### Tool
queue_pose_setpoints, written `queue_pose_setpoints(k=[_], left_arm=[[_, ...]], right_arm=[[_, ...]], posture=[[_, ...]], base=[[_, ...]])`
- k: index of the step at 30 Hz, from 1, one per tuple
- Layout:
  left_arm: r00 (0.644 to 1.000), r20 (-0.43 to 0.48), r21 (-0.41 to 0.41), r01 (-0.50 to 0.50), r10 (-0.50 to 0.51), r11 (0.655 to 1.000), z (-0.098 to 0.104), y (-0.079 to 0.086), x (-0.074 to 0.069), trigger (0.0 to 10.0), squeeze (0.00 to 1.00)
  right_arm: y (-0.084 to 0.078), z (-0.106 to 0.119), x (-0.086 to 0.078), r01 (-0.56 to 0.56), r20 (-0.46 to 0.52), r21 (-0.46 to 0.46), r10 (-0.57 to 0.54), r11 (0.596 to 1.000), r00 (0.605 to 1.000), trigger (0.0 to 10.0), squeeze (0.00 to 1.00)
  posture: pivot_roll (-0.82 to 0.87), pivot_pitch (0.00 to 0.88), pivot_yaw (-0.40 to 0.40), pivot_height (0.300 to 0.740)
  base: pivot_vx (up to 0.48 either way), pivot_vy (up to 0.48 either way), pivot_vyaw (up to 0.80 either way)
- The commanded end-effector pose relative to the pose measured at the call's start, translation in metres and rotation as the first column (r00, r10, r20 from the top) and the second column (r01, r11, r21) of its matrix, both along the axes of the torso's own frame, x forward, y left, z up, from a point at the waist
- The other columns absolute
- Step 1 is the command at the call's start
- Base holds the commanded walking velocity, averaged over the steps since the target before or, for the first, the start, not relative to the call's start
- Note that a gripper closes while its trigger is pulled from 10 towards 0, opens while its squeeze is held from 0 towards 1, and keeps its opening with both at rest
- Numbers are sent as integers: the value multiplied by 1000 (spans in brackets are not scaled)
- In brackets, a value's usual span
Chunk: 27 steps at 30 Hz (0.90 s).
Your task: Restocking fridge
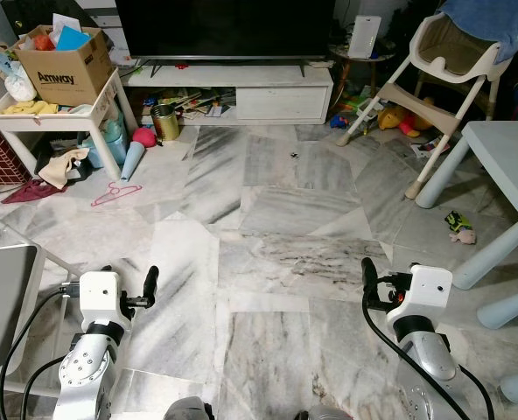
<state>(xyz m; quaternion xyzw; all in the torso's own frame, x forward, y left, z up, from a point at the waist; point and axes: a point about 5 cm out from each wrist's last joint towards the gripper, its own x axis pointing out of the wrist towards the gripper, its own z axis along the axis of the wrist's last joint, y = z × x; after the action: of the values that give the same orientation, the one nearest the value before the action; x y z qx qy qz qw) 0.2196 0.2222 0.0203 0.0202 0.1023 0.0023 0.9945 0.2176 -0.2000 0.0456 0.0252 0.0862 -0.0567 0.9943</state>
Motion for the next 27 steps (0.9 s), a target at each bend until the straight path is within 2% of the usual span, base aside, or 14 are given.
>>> queue_pose_setpoints(k=[1,2,3,4,6,8,9,10,11,12,15,17,20,27], left_arm=[[979,82,36,181,-184,983,47,-55,79,10000,0],[979,82,36,181,-184,983,47,-55,79,10000,0],[988,109,41,107,-111,993,57,-38,74,10000,0],[983,76,112,158,-167,981,57,-31,61,10000,0],[985,30,106,167,-171,980,49,-28,55,10000,0],[984,29,67,171,-173,983,44,-25,40,10000,0],[986,14,81,163,-164,983,39,-26,36,10000,0],[990,38,126,131,-137,983,39,-26,32,10000,0],[989,50,117,131,-138,984,40,-28,29,10000,0],[994,44,115,94,-99,989,39,-29,24,10000,0],[996,15,169,88,-92,982,31,-31,14,10000,0],[996,25,207,79,-86,975,32,-30,19,10000,0],[999,27,223,21,-27,975,35,-22,28,10000,0],[1000,-13,256,13,-10,966,27,-28,26,10000,0]], right_arm=[[-4,43,69,20,97,7,-20,1000,995,10000,0],[-4,43,69,20,97,7,-20,1000,995,10000,0],[9,40,69,-48,94,7,47,999,995,10000,0],[29,38,68,-184,85,22,181,983,980,10000,0],[28,33,65,-169,52,-30,170,985,984,10000,0],[30,27,47,-186,43,-11,186,983,982,10000,0],[26,19,44,-151,-12,-71,150,986,989,10000,0],[28,18,40,-190,2,-4,190,982,982,10000,0],[27,22,38,-212,35,-13,212,977,977,10000,0],[26,24,36,-216,31,-98,219,972,975,10000,0],[32,23,41,-252,30,-53,254,966,967,10000,0],[36,29,49,-258,59,-11,258,966,964,10000,0],[34,25,47,-232,53,27,231,972,972,10000,0],[27,26,45,-202,52,55,199,978,979,10000,0]], posture=[[17,0,-3,740],[17,0,-3,740],[62,0,-3,740],[67,0,-14,740],[64,0,-23,740],[47,0,-25,740],[50,0,-28,740],[51,0,-29,740],[54,0,-33,740],[61,0,-44,740],[67,0,-52,740],[71,0,-45,740],[65,0,-39,740],[42,0,-27,740]], base=[[0,0,0],[0,0,0],[0,0,0],[0,0,0],[0,0,0],[0,0,0],[0,0,0],[0,0,0],[0,0,0],[0,0,750],[0,0,800],[0,0,800],[0,0,800],[-84,0,796]])
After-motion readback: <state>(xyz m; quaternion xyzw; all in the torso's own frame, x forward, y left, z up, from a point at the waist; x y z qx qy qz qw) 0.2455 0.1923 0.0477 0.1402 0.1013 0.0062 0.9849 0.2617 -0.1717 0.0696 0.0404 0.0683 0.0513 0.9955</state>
